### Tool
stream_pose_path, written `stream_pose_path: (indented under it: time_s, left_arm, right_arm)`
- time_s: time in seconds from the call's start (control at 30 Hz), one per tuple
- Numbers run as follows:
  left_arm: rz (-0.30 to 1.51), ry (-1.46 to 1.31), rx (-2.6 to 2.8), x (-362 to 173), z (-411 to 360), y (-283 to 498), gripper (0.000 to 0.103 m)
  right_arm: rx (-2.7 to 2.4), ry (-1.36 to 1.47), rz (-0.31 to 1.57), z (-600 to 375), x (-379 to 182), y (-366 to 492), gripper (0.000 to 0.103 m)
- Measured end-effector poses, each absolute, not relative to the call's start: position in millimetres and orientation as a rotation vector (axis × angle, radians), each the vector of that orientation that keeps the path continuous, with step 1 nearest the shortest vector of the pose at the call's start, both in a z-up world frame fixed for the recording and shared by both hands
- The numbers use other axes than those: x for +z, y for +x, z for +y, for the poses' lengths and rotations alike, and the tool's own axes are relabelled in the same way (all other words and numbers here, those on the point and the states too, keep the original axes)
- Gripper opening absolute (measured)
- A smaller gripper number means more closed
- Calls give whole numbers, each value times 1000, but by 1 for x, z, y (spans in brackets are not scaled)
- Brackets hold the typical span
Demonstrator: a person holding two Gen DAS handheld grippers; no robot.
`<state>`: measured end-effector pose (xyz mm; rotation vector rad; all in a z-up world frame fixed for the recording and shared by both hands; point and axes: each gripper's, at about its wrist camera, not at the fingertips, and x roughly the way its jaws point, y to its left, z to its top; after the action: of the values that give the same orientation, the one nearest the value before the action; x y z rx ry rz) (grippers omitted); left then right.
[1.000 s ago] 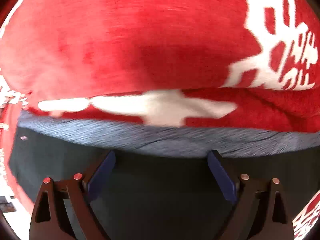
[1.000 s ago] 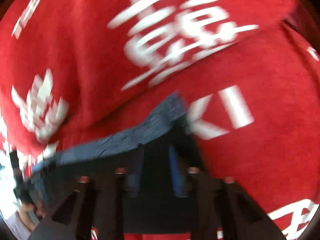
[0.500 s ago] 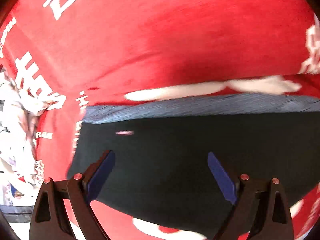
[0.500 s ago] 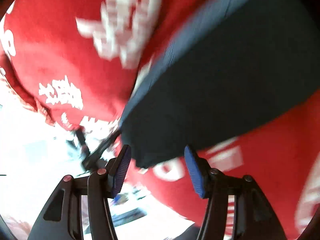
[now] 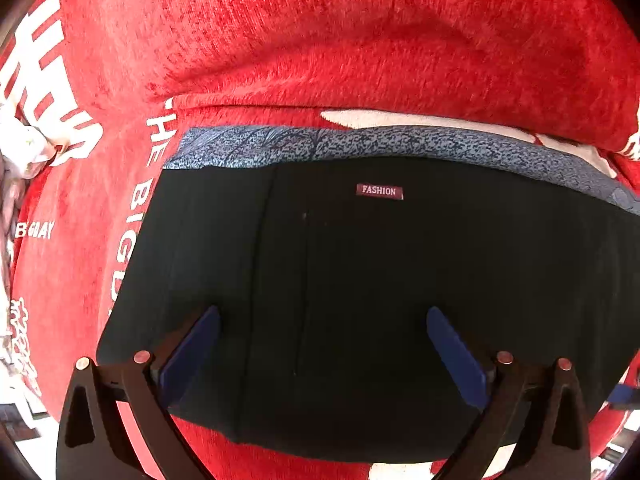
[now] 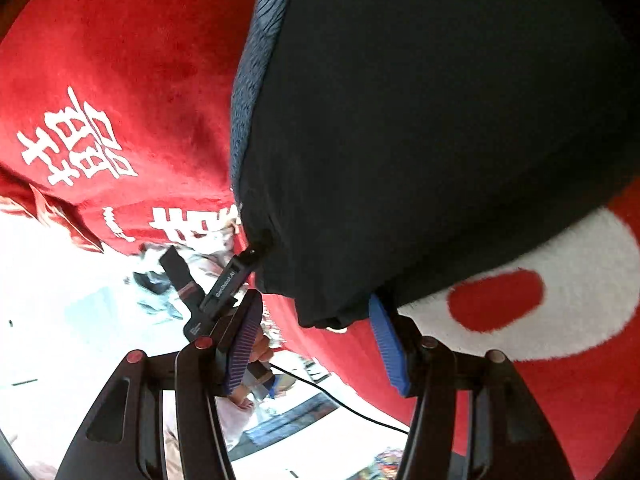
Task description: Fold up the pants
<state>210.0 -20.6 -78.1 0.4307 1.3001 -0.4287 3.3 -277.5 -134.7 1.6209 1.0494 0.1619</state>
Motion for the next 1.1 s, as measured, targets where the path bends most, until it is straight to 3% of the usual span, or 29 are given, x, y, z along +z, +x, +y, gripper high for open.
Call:
stream_pose_path:
  time_s: [0.1, 0.13, 0.17, 0.37, 0.43, 0.53, 0.67, 0.77, 0.87, 0.93, 1.1]
  left_arm:
    - [1292, 434, -437, -76, -20, 206, 103]
    - [1291, 442, -440, -76, -18, 204, 103]
    - [1290, 447, -445, -73, -17, 203, 103]
    - [1272, 451, -456, -65, -14, 193, 103]
    - [1304, 478, -422, -60, -18, 192, 103]
    - [1291, 514, -473, -44, -29, 175, 103]
    - [1254, 502, -617, -24, -66, 138, 103]
    - [1278, 501, -677, -36, -102, 111, 103]
    - [1319, 584, -695, -68, -126, 79, 103]
    - [1242, 569, -661, -67, -121, 64, 103]
    - [1302, 541, -640, -65, -115, 69, 103]
  right_arm:
    - [136, 1612, 1067, -282, -139, 12, 58]
    - [117, 1598, 1081, -283, -137, 19, 38]
    - [86, 1543, 1119, -284, -131, 28, 9]
    - [34, 1289, 1223, -266, -116, 19, 9]
    - [24, 1382, 1195, -267, -128, 5, 8]
    - [1, 1372, 1241, -279, -115, -12, 24]
    - [-103, 1157, 1209, -324, -63, -36, 24]
    - [-274, 948, 1196, -360, -38, -29, 24]
    - [-352, 829, 1248, -378, -50, -14, 28]
    - [-335, 765, 1273, -374, -66, -18, 28]
    - [-326, 708, 1278, -352, -57, -24, 28]
